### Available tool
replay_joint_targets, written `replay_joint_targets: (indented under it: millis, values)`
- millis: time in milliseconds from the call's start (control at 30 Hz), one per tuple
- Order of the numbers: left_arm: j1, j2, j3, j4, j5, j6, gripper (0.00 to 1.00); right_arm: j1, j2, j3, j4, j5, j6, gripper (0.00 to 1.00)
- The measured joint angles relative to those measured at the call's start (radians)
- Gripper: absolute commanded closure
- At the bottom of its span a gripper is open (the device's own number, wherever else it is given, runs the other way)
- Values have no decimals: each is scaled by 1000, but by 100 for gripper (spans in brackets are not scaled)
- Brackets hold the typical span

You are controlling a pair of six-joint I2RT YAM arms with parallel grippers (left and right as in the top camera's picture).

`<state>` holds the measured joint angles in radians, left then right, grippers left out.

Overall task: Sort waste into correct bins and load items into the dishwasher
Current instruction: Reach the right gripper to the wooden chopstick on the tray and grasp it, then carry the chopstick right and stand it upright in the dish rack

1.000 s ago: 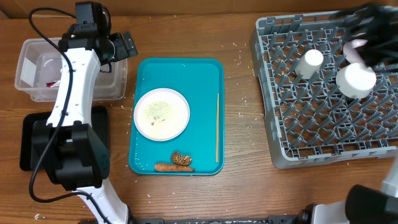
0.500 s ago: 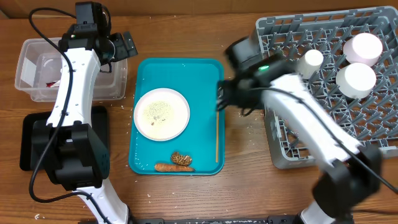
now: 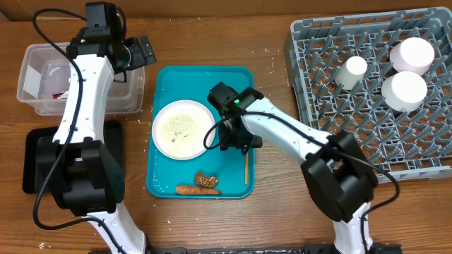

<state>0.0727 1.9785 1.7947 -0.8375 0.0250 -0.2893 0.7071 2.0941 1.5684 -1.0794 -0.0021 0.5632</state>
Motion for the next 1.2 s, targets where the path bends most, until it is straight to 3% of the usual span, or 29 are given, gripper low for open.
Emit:
replay_joint_targets:
  millis: [300,467,700,767,867,933,1100,1200]
  values:
    - [0,0,0,0,0,0,0,-1,27,0,23,31,10,34]
    - [0,0,0,0,0,0,0,0,27,-8,50,36,10,43]
    - [0,0,0,0,0,0,0,0,24,-53,98,35,10,47]
    - [0,0,0,0,0,0,0,0,24,-54,100,36,10,55]
    - [0,0,0,0,0,0,0,0,24,-54,94,35,11,75]
    - [0,0,0,0,0,0,0,0,24,-50,69,33,6,95]
    - [0,0,0,0,0,0,0,-3,27,20,-51,37,13,96]
    - [0,0,0,0,0,0,0,-10,27,156,-145,82,12,96]
